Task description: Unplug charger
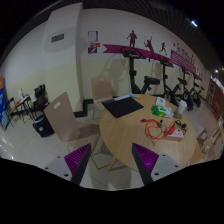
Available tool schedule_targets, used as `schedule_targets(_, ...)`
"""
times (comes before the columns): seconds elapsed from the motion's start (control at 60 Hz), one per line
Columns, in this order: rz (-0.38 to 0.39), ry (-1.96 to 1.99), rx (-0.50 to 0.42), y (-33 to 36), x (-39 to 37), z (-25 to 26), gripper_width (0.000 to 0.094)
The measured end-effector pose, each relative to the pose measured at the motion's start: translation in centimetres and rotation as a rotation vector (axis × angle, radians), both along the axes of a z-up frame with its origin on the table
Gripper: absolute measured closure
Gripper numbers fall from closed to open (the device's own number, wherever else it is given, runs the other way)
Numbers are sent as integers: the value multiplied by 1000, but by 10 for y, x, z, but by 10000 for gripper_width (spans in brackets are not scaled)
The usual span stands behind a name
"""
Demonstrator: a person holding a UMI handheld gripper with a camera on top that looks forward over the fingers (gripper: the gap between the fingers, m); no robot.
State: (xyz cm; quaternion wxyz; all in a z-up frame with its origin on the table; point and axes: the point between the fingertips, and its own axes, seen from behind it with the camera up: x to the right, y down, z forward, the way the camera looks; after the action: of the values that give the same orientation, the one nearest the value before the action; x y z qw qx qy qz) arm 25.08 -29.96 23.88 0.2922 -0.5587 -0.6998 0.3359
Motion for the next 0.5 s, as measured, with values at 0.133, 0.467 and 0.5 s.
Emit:
schedule_targets(0.133, -34, -7, -9, 19, 6, -27, 81)
schedule_targets(0.467, -206, 12, 28, 134, -20, -45, 71)
schedule_targets(0.5, -224, 14, 32, 148, -21, -48, 79)
